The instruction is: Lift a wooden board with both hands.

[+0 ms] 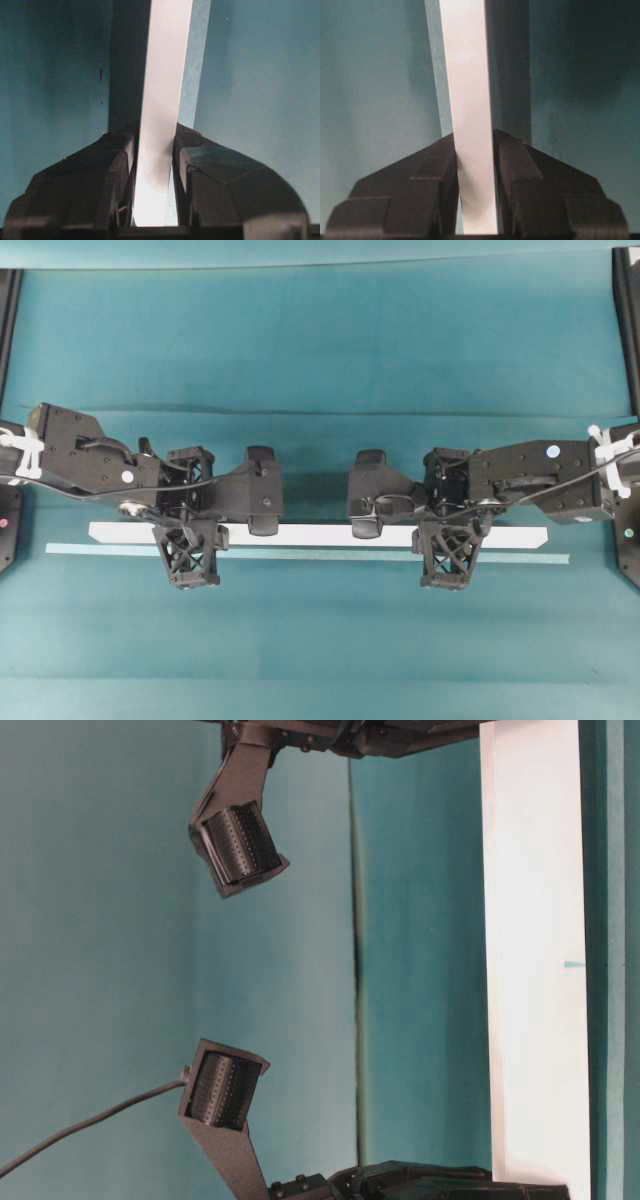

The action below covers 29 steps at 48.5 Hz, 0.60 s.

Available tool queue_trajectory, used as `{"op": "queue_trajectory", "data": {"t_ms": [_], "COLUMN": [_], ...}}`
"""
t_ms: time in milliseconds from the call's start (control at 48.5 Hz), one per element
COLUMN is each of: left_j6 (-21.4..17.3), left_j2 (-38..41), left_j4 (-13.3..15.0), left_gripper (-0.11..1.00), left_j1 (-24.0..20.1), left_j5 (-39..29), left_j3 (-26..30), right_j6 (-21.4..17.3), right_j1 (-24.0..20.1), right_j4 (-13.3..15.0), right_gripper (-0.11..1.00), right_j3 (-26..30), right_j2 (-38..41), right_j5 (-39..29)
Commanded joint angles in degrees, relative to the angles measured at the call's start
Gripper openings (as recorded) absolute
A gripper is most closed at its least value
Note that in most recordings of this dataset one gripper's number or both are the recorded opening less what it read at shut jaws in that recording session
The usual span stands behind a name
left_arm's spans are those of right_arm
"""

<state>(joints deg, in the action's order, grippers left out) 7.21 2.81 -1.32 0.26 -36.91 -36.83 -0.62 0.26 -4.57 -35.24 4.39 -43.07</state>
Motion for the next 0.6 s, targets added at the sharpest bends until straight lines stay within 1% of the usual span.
{"op": "queue_trajectory", "data": {"t_ms": [0, 206, 330, 495, 578], "left_j6": [0.1, 0.4, 1.1, 1.0, 1.0], "left_j2": [-0.4, -0.3, -0.3, -0.2, 0.1], "left_j4": [-0.2, -0.2, -0.2, -0.2, -0.2], "left_gripper": [0.17, 0.17, 0.17, 0.17, 0.17], "left_j1": [-1.1, -1.1, -1.1, -1.1, -1.1], "left_j5": [-0.4, 1.1, 1.7, 4.2, 4.4], "left_j3": [-0.5, -0.8, -1.1, -1.4, -1.4], "right_j6": [0.2, 0.2, 0.2, 0.1, 0.1], "right_j1": [-0.4, -0.8, -0.8, -0.8, -0.8], "right_j4": [-0.7, -1.8, -1.8, -1.8, -1.8], "right_gripper": [0.21, 0.21, 0.21, 0.21, 0.21], "right_j3": [-0.7, -0.9, -1.0, -1.6, -1.8], "right_j2": [0.7, 1.8, 2.0, 2.1, 2.1], "right_j5": [-0.1, 1.8, 1.8, 2.0, 2.2]}}
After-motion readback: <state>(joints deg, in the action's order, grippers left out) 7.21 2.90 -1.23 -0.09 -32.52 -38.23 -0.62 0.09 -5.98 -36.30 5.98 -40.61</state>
